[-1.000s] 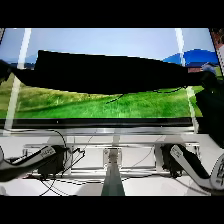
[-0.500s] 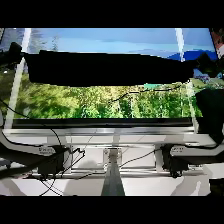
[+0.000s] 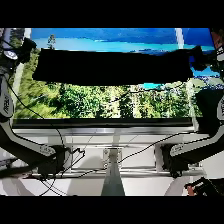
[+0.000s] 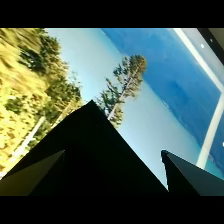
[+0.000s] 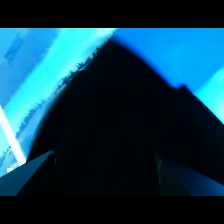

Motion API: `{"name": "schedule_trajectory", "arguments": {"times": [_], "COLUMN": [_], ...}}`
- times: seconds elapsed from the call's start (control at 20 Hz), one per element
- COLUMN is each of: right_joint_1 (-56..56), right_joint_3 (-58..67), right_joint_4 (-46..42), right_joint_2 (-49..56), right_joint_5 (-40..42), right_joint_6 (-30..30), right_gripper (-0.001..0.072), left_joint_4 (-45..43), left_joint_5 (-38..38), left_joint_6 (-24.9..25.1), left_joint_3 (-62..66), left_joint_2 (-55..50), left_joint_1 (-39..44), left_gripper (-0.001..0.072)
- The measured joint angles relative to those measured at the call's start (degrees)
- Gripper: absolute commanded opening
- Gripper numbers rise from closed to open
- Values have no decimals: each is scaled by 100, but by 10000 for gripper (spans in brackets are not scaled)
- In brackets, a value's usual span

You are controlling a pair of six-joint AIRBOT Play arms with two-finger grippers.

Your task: Fold the clothes and pants, and hang the long-sleeved shirts on hangers.

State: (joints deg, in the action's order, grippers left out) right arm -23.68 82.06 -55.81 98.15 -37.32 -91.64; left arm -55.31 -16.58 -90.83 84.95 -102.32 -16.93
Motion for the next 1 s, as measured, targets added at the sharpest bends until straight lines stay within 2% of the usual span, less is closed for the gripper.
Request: {"name": "schedule_trajectory", "arguments": {"times": [0.15,0.25,0.3,0.35,0.4,0.55,0.65,0.7,0.75,0.85,1.0], "right_joint_1": [111,151,164,166,173,181,186,186,188,190,190], "right_joint_3": [94,177,225,264,289,334,348,354,356,358,358], "right_joint_4": [-46,-157,-262,-365,-448,-605,-649,-671,-688,-697,-710], "right_joint_2": [11,13,15,17,20,20,20,20,20,20,20], "right_joint_5": [0,-212,-310,-422,-531,-719,-807,-844,-911,-1016,-1108], "right_joint_6": [271,378,415,444,468,507,525,546,610,782,944], "right_gripper": [696,696,696,696,696,696,696,696,697,696,696], "left_joint_4": [-48,-260,-404,-553,-706,-1132,-1283,-1303,-1261,-1003,-743], "left_joint_5": [13,-256,-472,-791,-1169,-2422,-2905,-2992,-3012,-2922,-2798], "left_joint_6": [22,33,33,28,11,-28,-31,-35,-48,-181,-688], "left_joint_3": [7,7,7,9,9,-101,-407,-605,-798,-1147,-1504], "left_joint_2": [195,407,522,636,719,894,1012,1060,1082,1075,907], "left_joint_1": [-4,-136,-227,-348,-474,-839,-949,-966,-968,-979,-1014], "left_gripper": [702,698,644,551,547,547,548,574,652,663,663]}}
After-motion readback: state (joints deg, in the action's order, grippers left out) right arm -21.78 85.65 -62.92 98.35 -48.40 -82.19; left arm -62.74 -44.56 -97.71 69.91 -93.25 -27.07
